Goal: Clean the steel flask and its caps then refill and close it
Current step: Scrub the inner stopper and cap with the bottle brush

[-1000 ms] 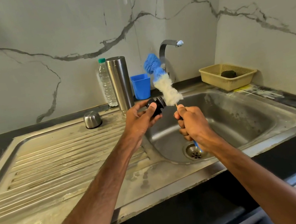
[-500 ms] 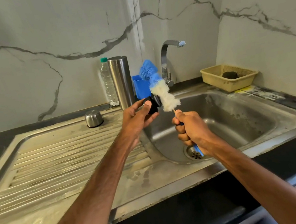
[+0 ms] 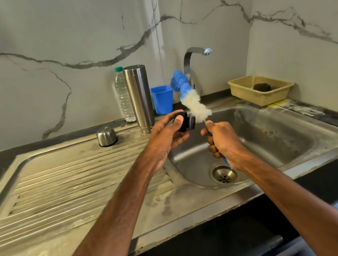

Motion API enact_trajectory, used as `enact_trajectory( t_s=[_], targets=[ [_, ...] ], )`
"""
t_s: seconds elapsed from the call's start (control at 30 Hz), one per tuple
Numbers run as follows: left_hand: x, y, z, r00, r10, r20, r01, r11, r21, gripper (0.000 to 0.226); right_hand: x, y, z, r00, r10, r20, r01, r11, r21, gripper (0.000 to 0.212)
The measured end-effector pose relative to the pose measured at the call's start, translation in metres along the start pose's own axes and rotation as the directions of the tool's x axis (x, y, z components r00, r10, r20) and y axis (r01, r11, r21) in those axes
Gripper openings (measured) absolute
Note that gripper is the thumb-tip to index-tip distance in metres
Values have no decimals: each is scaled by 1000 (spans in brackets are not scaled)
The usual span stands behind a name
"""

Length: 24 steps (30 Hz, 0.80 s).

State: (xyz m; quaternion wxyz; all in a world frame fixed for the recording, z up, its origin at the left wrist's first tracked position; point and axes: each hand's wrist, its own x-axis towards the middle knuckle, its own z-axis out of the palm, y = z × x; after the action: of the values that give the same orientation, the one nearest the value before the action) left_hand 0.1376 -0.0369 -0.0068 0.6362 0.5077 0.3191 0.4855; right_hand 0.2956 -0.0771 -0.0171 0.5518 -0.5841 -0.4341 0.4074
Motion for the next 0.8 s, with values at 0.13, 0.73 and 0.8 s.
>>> enact_trajectory(
  t_s=[0.13, 0.73, 0.8],
  targets=[
    [1, -2, -6, 997, -40, -72, 35, 997, -72, 30, 12, -1, -9, 1000, -30, -9, 30, 998, -49, 43],
    [8, -5, -14, 985, -134, -107, 83, 919, -386, 37, 38, 16, -26, 980, 53, 191, -51, 999, -12, 25],
    [10, -5, -17, 984, -113, -136, 60, 936, -347, 40, 41, 19, -33, 976, 78, 202, -65, 996, -67, 26]
  ],
)
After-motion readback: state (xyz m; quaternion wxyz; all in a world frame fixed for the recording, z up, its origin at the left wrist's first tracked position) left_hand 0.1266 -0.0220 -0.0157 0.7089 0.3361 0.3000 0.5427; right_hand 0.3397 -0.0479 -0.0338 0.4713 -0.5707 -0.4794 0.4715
